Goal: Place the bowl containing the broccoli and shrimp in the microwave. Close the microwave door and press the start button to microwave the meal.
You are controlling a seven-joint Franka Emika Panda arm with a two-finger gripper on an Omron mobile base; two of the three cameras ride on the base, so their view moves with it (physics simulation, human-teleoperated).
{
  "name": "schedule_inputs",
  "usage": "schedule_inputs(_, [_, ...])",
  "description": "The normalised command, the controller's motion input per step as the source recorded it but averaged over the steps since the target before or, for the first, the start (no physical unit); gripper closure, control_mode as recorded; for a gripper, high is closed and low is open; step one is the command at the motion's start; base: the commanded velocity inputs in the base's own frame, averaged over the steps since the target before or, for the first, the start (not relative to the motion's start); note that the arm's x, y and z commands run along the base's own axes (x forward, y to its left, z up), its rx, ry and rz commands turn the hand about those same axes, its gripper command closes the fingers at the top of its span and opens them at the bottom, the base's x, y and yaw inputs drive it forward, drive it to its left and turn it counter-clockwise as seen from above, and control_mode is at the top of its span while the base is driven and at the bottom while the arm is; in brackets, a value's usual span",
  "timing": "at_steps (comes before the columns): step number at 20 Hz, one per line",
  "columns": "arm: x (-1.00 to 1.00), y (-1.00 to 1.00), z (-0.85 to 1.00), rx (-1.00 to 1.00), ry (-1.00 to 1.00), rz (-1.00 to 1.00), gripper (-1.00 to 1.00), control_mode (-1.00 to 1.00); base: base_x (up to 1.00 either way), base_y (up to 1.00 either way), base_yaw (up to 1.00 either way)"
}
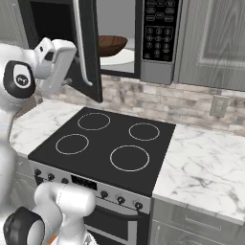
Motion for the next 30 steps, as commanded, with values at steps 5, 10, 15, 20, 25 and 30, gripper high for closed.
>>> schedule_inputs(5, [0.84,-0.03,-0.34,0.03,-0.34,0.26,-1.0,-1.0,0.0,0.0,0.0])
schedule_inputs(10, [0.94,0.0,-0.25,0.0,-0.21,0.2,-1.0,-1.0,0.0,0.0,0.0])
schedule_inputs(15, [0.91,0.0,0.03,0.0,-0.01,0.1,-1.0,-1.0,0.0,0.0,0.0])
schedule_inputs(20, [0.8,0.0,0.28,0.0,0.09,0.06,-1.0,-1.0,0.0,0.0,0.0])
schedule_inputs(25, [0.64,0.0,0.53,0.0,0.16,0.05,-1.0,-1.0,0.0,0.0,0.0])
schedule_inputs(30, [0.58,-0.01,0.6,0.0,0.2,0.06,-1.0,-1.0,0.0,0.0,0.0])
